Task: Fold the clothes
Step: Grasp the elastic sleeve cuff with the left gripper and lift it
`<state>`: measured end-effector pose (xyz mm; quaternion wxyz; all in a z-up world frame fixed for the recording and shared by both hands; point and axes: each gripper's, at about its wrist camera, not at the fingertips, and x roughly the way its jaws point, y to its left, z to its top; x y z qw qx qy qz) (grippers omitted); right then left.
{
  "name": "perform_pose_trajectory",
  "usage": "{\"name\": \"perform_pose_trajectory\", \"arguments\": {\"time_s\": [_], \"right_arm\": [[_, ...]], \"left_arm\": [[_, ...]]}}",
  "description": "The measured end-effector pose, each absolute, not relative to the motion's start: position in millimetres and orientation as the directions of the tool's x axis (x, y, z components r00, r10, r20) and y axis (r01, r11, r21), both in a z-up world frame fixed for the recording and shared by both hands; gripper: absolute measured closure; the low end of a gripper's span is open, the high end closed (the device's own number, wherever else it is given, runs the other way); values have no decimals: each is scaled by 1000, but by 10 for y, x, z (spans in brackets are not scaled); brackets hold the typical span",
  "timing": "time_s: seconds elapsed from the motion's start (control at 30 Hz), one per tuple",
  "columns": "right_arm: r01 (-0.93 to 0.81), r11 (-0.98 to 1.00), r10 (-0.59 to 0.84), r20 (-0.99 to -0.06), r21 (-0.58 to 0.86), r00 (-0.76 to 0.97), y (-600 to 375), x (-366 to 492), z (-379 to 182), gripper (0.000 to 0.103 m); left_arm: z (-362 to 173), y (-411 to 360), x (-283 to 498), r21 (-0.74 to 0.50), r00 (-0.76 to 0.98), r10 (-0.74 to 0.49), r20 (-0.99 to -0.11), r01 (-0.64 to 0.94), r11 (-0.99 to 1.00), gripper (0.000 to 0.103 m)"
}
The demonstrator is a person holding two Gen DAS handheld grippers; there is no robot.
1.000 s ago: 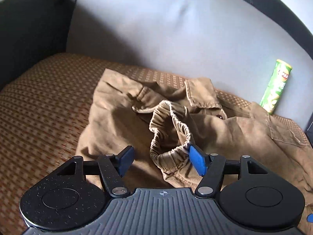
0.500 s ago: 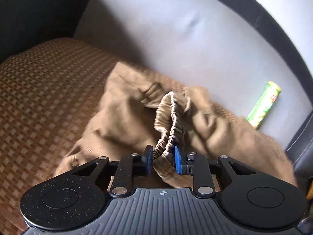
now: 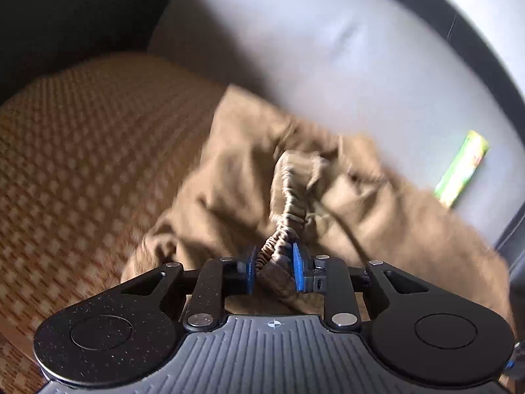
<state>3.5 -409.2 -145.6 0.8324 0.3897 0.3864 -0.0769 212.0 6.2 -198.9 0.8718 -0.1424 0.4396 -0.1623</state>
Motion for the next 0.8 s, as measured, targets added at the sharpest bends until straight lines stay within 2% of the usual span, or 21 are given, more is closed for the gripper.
{"name": "perform_pose_trajectory", "arguments": {"time_s": [0.03,0.1,0.17,0.27,0.37,0.43,0.53,0.63,0.7,0.73,0.77,0.8], "right_arm": [[419,691,187,-705,589,684,-4066,40,-1464,39],[411,690,215,-712,595,669,-4039,24,-1471,39],[391,690,238,-701,609,672,-4033,-37,-1412,39],[335,706,254,-665,624,703,-4009,-126,-1210,39],[249,771,228,-620,586,751,-3950,-99,-937,39],[203,838,181,-609,506,772,-3881,73,-789,41],[171,903,124,-621,394,774,-3771,447,-768,44],[135,966,41,-650,219,759,-3626,803,-873,45],[150,985,-52,-665,91,745,-3608,1022,-1043,46],[183,981,-90,-676,68,731,-3670,1126,-1147,46],[216,975,-127,-687,44,716,-3732,1230,-1251,45],[248,969,-164,-696,20,699,-3794,1334,-1355,45]], "left_arm": [[-1983,72,2103,-394,560,-414,-718,163,904,80],[-1920,119,2041,-410,564,-433,-703,176,895,70],[-1772,204,1946,-418,584,-444,-680,189,888,54],[-1471,302,1782,-359,643,-414,-644,224,906,54],[-1241,117,1743,-319,648,-456,-610,325,890,54],[-1122,-101,1754,-283,633,-495,-595,411,867,54],[-1249,-640,1903,-162,600,-486,-635,512,844,52],[-1550,-864,2194,-76,621,-385,-683,464,883,50],[-1752,-1007,2391,-17,632,-313,-709,429,903,50],[-1852,-977,2507,-40,621,-310,-720,409,912,59],[-1932,-936,2595,-65,612,-312,-727,391,918,75],[-2009,-895,2681,-90,602,-314,-734,373,924,78]]}}
